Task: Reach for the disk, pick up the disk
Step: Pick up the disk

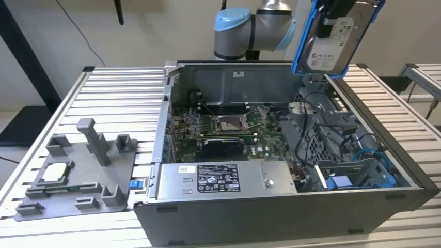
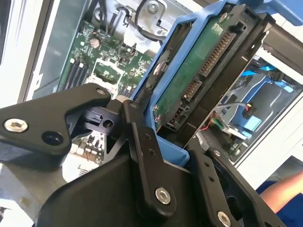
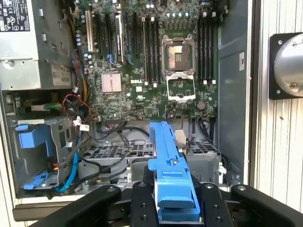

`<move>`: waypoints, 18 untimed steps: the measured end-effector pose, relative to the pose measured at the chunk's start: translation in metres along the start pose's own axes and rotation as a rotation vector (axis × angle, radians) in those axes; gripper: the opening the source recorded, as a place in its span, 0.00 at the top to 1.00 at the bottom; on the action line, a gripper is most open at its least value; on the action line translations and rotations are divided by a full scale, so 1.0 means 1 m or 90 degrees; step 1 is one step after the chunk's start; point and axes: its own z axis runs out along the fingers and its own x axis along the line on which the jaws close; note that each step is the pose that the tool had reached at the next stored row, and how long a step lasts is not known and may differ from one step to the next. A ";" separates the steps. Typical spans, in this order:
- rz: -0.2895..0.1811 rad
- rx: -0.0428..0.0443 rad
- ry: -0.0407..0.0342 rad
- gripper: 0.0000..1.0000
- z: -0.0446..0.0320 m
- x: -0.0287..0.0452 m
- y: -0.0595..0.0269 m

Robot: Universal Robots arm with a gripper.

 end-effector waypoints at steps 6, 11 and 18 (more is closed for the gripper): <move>0.000 0.0000 -0.0002 1.00 0.0002 0.0003 -0.0007; 0.000 -0.0003 -0.0001 1.00 0.0001 0.0068 -0.0032; 0.000 -0.0014 0.0000 1.00 -0.0004 0.0251 -0.0071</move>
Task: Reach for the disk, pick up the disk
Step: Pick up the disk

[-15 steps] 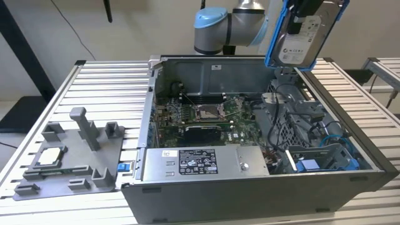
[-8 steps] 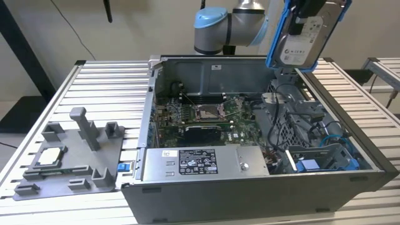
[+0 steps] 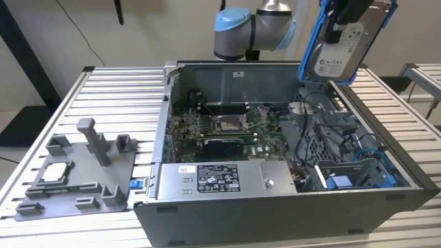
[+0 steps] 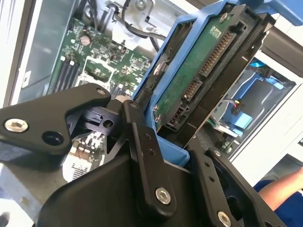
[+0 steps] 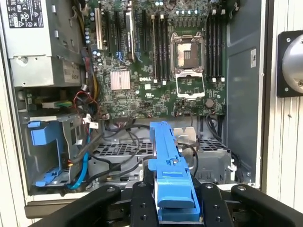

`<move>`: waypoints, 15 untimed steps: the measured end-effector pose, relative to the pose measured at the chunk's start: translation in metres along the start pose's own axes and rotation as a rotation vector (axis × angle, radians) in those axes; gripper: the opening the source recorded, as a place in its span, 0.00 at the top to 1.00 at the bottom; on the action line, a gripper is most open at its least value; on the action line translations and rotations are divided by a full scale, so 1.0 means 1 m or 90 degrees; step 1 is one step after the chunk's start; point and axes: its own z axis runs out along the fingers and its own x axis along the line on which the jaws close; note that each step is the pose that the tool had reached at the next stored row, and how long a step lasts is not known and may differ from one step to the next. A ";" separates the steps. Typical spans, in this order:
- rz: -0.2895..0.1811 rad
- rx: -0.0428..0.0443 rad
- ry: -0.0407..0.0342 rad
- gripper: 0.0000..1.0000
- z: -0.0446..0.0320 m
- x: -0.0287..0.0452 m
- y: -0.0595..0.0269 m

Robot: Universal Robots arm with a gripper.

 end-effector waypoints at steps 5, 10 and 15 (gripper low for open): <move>0.000 -0.0013 0.0001 1.00 -0.0002 0.0110 -0.0033; 0.000 -0.0027 -0.0002 1.00 -0.0003 0.0203 -0.0068; 0.000 -0.0042 -0.0013 1.00 -0.0005 0.0323 -0.0099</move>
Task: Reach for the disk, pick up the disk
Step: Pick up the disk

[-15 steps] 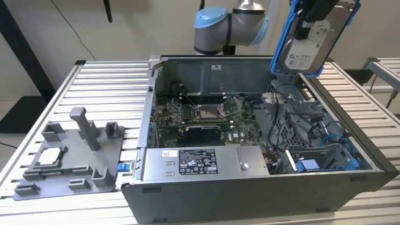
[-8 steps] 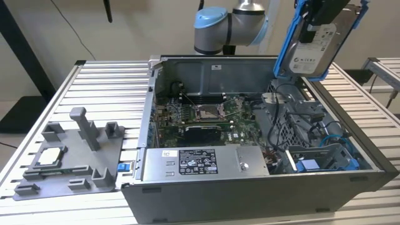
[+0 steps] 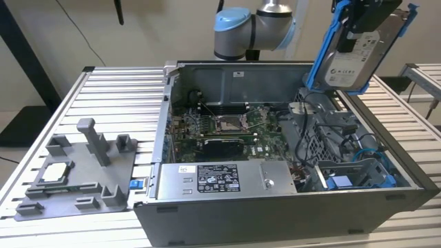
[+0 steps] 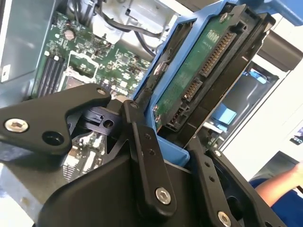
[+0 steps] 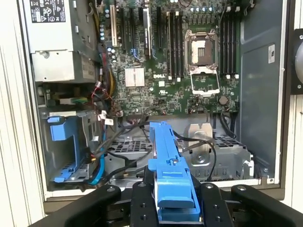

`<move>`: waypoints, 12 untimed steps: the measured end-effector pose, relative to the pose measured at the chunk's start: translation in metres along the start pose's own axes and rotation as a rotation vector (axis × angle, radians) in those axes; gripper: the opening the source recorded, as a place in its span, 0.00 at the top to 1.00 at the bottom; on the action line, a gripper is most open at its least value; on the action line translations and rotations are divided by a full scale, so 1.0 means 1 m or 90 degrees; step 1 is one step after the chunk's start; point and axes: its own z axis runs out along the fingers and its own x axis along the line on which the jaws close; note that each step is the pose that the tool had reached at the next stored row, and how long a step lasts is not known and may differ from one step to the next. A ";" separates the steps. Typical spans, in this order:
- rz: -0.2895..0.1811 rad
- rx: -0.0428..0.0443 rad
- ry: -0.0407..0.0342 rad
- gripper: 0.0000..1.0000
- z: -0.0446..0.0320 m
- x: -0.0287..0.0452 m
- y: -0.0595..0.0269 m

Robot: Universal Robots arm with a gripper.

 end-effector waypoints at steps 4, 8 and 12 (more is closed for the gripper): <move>0.000 -0.0007 -0.0007 1.00 -0.0003 0.0099 -0.0015; 0.000 -0.0011 -0.0020 1.00 -0.0006 0.0207 -0.0029; 0.000 -0.0015 -0.0039 1.00 -0.0010 0.0335 -0.0044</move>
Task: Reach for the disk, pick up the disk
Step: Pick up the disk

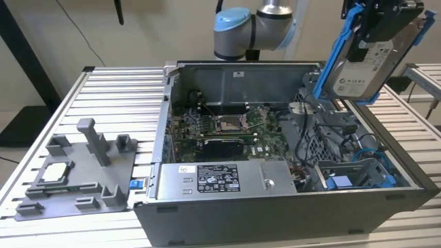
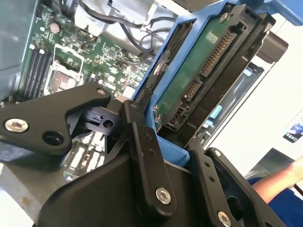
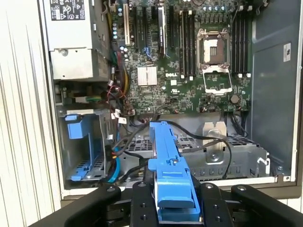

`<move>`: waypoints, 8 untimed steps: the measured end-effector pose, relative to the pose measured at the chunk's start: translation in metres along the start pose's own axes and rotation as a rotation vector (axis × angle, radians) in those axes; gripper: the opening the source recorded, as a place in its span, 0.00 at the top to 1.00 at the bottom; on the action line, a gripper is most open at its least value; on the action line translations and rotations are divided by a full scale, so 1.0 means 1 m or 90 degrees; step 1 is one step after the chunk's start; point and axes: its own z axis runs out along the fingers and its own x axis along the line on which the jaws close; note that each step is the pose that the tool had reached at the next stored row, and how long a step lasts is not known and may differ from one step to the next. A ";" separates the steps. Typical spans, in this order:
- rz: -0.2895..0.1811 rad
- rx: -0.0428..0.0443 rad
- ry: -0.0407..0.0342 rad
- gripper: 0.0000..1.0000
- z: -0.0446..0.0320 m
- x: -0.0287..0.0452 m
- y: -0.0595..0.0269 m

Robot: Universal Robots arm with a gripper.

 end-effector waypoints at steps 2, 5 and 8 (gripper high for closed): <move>0.000 -0.0001 -0.0012 1.00 -0.0003 0.0066 -0.0006; 0.000 -0.0002 -0.0033 1.00 -0.0007 0.0175 -0.0015; 0.000 -0.0004 -0.0058 1.00 -0.0012 0.0302 -0.0026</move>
